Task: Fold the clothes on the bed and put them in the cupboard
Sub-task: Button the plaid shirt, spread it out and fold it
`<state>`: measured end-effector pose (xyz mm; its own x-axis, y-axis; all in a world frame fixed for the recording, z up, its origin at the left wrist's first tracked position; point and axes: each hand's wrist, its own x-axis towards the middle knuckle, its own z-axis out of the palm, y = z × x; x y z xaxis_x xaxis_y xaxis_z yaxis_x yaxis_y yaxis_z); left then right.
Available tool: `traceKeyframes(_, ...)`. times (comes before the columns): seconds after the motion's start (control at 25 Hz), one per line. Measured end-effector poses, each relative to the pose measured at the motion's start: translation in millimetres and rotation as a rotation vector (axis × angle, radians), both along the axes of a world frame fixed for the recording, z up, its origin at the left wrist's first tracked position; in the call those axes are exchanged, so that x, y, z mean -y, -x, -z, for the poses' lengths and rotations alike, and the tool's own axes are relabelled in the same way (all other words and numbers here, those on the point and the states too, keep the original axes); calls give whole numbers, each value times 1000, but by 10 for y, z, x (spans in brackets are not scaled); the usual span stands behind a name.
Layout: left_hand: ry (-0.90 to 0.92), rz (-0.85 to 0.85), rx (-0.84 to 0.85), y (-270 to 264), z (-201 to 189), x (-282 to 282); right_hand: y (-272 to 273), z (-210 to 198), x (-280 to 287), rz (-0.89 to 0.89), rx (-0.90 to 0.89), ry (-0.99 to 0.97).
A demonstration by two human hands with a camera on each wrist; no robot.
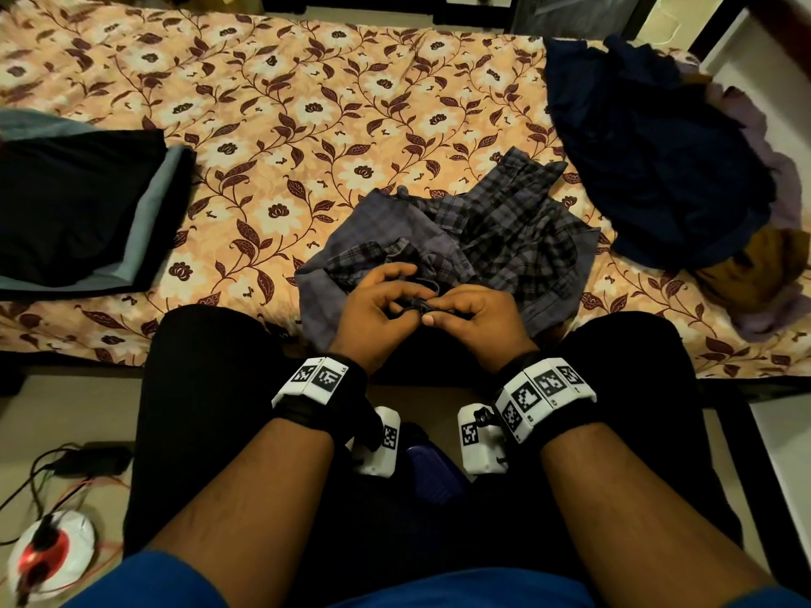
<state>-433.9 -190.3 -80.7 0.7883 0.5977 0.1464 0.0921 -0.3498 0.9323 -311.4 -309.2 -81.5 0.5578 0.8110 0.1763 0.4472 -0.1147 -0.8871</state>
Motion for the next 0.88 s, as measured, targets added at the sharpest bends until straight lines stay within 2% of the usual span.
traceKeyframes(0.24, -66, -133, 46, -31, 24, 5, 36, -26, -11, 63, 59, 27)
traceKeyframes(0.4, -61, -97, 17, -33, 32, 14, 42, -28, -13, 89, 50, 115)
traceKeyframes(0.52, -81, -41, -29, -82, 0, 45, 44, -5, 9, 169, 129, 185)
traceKeyframes(0.64, -218, 12, -146, -110, -51, 61, 57, -68, -13, 230, 254, 312)
traceKeyframes(0.76, -345, 10, -394, -93, -152, -42, -18, -212, -45, 320, 347, 342)
traceKeyframes(0.88, -266, -64, -544, -66, -313, -408, -233, -288, -29, 211, 434, 279)
